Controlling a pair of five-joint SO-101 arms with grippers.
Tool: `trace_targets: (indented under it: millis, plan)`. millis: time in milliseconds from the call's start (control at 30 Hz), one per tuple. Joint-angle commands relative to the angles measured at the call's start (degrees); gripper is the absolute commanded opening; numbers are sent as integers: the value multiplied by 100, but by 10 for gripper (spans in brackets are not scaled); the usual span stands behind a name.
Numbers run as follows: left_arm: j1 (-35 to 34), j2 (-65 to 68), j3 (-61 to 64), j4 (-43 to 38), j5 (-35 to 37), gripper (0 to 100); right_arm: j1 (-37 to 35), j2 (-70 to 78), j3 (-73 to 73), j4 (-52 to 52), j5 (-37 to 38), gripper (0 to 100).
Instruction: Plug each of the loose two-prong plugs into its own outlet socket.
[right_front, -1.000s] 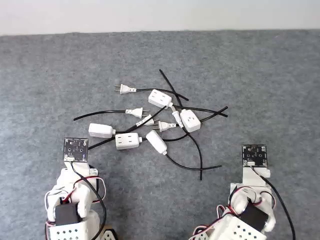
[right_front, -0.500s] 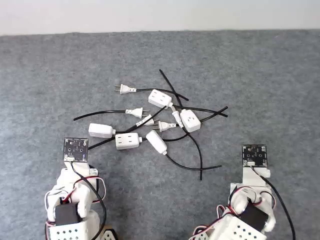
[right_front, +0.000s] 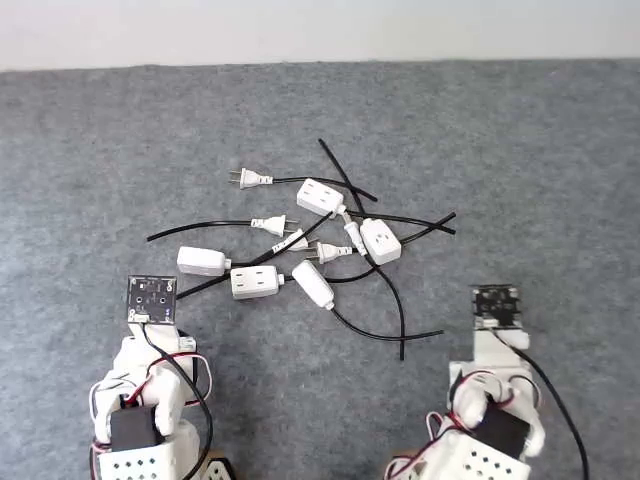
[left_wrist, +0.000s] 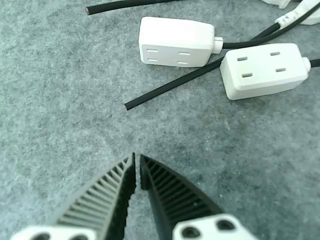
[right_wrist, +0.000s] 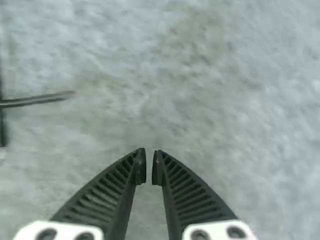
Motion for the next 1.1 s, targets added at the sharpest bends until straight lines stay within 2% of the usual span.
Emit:
trace_targets:
  millis: [0, 167, 267, 467, 767, 900, 1067]
  plan:
    - [-44, -70, -92, 18, -26, 15, -488, -22, 97, 40, -88, 32]
    - [-35, -70, -92, -9, -62, 15, -1305, -22, 97, 40, -105, 35]
    - [-53, -70, -101, -308, -62, 15, -1745, -22, 97, 40, -88, 35]
    - [-62, -70, -136, -589, -62, 15, -1631, -22, 97, 22, -79, 36]
    - [-35, -53, -127, -1670, -35, 16, -1807, -22, -53, -1200, -167, 37]
    - [-44, -35, -444, -1134, -9, 16, -1947, 13, -255, -1200, -818, 37]
    - [-18, -26, -1156, -404, 167, 16, -1947, 40, -677, -1191, -879, 37]
